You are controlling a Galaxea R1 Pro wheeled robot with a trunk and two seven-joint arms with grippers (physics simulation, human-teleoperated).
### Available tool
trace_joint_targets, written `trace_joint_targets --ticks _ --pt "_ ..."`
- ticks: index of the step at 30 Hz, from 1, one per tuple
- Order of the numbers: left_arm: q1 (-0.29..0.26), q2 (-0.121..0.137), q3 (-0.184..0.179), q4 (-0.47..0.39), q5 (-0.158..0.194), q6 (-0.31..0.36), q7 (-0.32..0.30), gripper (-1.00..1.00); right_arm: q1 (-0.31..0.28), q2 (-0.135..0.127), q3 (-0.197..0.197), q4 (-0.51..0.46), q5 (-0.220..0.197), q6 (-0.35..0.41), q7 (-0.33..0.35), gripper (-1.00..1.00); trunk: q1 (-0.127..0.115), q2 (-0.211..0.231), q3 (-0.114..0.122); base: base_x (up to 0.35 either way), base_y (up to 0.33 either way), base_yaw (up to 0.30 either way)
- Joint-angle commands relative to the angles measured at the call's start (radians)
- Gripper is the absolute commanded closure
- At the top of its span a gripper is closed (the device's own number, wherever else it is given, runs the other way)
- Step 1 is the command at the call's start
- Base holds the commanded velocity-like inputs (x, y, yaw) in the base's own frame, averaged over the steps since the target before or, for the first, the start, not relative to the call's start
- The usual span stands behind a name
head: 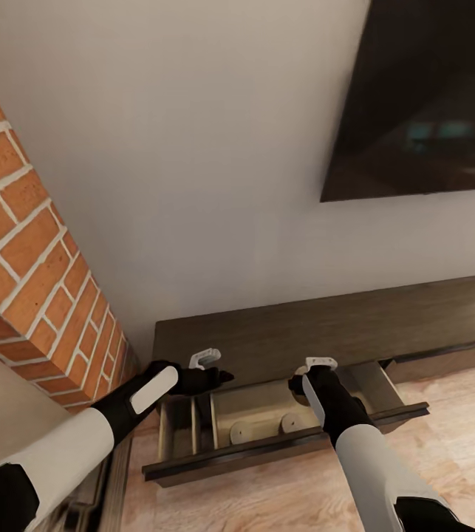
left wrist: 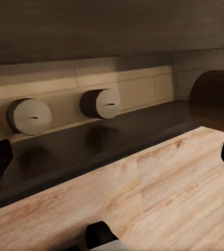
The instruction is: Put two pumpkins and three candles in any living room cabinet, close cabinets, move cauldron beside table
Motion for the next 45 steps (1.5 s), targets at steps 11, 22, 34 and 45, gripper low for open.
trace_joint_targets --ticks 11,22,34,45 --pt "0.000 -0.006 0.000 0.001 0.002 0.000 0.000 -1.00 0.000 -0.002 0.000 0.003 -0.001 0.004 0.000 1.00 0.000 0.000 0.000 0.095 -0.144 0.000" --pt "0.000 -0.007 0.000 0.001 0.004 0.000 0.003 -1.00 0.000 0.000 0.000 -0.010 -0.002 0.007 0.004 1.00 0.000 0.000 0.000 0.003 -0.004 0.033" --pt "0.000 -0.009 0.000 0.001 0.003 0.000 0.006 -1.00 -0.001 0.002 -0.001 -0.006 -0.004 0.009 0.003 1.00 0.000 0.000 0.000 0.000 -0.014 0.204" --pt "0.000 -0.009 0.000 0.001 0.001 0.000 0.006 -1.00 0.000 0.002 -0.003 -0.005 -0.007 0.006 0.003 1.00 0.000 0.000 0.000 0.000 -0.174 0.001"
